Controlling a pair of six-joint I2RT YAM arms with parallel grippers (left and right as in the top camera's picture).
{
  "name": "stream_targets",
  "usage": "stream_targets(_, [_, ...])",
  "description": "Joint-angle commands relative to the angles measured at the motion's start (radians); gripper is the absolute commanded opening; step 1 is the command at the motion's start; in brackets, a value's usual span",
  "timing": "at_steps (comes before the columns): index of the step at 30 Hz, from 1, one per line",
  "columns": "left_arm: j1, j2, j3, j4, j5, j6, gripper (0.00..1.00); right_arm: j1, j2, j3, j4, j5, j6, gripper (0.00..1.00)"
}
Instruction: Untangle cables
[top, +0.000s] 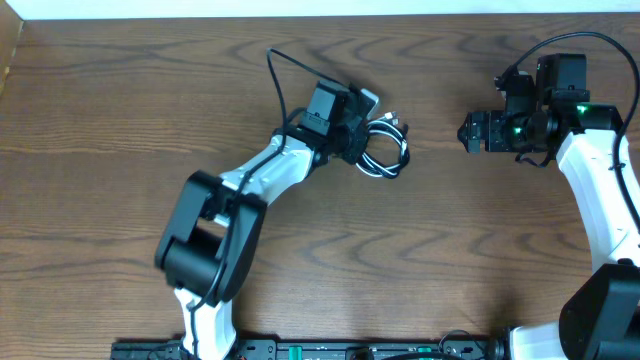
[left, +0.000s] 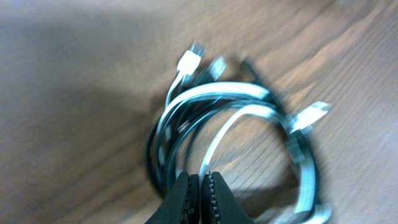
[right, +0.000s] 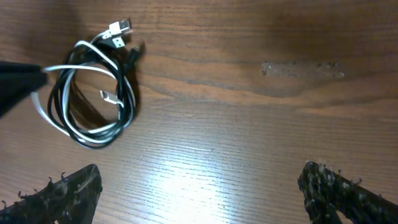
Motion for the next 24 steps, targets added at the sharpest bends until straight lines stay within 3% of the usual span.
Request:
stream_targets(1, [0.002, -0.099, 0.023, 0.001, -0.007, -0.006, 0.08, 0.005, -0.002, 0.018, 0.003, -0.010, 0.006, 0.98])
stream_targets(24, [0.003, -0.456, 0.023, -0.043, -0.047, -0.025, 0.08, 0.006, 0.001, 0.015, 0.003, -0.144, 0.014, 0.99])
